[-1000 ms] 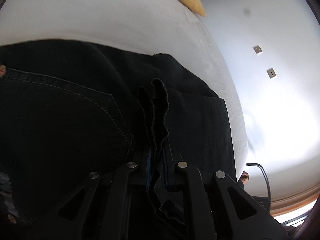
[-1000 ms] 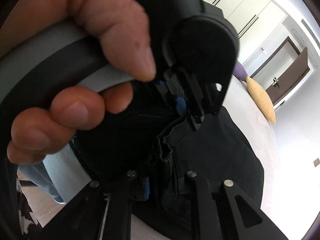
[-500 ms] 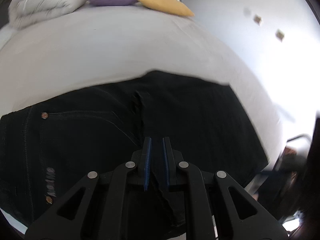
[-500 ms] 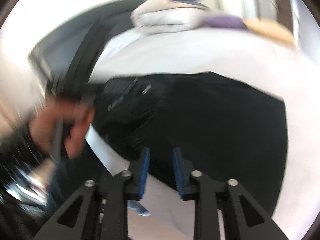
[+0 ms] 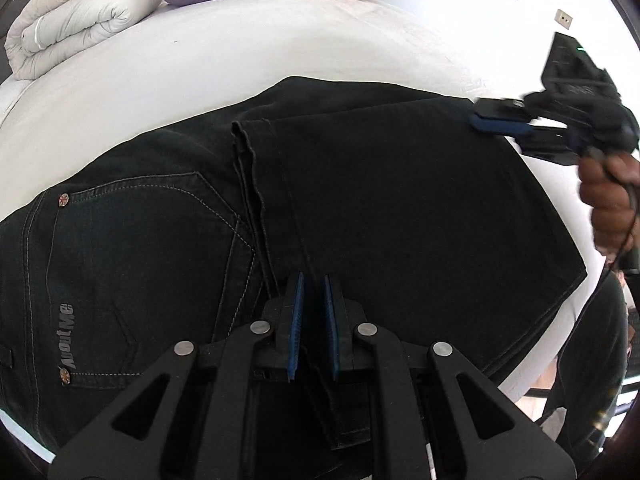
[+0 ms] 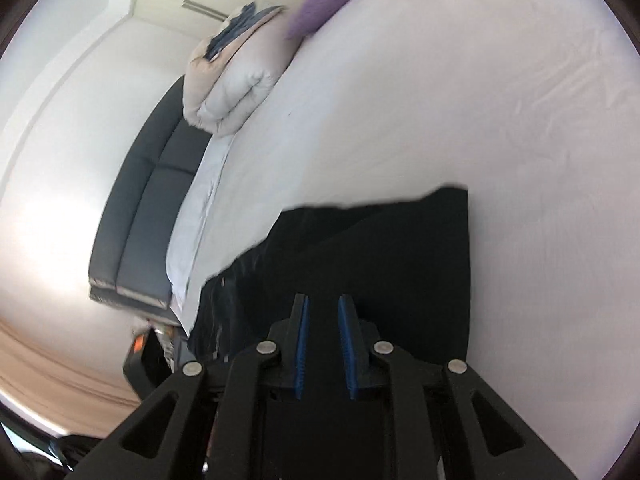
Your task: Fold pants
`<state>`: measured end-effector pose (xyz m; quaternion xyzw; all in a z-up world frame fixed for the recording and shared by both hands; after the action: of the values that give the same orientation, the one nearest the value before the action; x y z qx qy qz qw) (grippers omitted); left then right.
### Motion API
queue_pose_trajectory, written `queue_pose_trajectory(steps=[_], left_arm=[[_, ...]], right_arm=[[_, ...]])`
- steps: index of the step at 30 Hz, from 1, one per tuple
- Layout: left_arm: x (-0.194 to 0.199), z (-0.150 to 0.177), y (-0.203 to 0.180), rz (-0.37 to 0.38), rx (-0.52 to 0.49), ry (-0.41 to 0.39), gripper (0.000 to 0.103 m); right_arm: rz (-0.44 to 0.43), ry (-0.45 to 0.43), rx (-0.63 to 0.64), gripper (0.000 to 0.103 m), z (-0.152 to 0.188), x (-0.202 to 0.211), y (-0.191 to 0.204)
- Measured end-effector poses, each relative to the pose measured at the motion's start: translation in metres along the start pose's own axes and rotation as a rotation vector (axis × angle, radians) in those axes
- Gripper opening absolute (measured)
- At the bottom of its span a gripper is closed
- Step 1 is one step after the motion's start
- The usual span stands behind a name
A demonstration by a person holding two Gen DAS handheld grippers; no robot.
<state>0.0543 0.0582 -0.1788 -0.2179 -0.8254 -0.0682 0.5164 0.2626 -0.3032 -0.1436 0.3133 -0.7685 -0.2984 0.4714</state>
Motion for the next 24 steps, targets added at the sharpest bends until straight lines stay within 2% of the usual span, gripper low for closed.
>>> queue_pose_trajectory(steps=[2,3,4,5,13,24], left_arm=[[-0.004,-0.003,-0.006,-0.004,0.002,-0.002,0.01],[-0.002,-0.001,-0.011,-0.008,0.0,-0.003,0.01],[0.001,0.0,-0.014,-0.01,-0.001,-0.003,0.01],[-0.008,-0.014,-0.033,-0.012,0.001,-0.002,0.01],[-0.017,-0.018,-0.038,-0.019,0.008,-0.007,0.01],[-0.017,-0.015,-0.042,-0.021,0.009,-0.013,0.01]], right_arm=[[-0.004,0.003,-0.048,0.017,0.002,-0.015,-0.009],[-0.002,0.012,-0.07,0.008,0.004,-0.018,-0.016],[0.005,0.021,-0.09,0.002,0.006,-0.02,-0.023],[0.004,0.028,-0.1,0.0,0.01,-0.022,-0.026],[-0.016,0.06,-0.091,0.0,0.057,-0.025,-0.022],[-0.069,0.097,-0.118,0.001,0.132,-0.003,-0.003]])
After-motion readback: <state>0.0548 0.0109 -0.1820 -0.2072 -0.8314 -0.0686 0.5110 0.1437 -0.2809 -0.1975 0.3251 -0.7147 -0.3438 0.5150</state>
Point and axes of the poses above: each gripper's, at about its wrist camera, not at the fingertips, and x roughly against the way its jaws point, y to its left, z to its underside, the point moved 1 cm from there along -x, roughly the way its jaws point, and after that the axes turned 4 degrees about y, right-handed, at the moved point
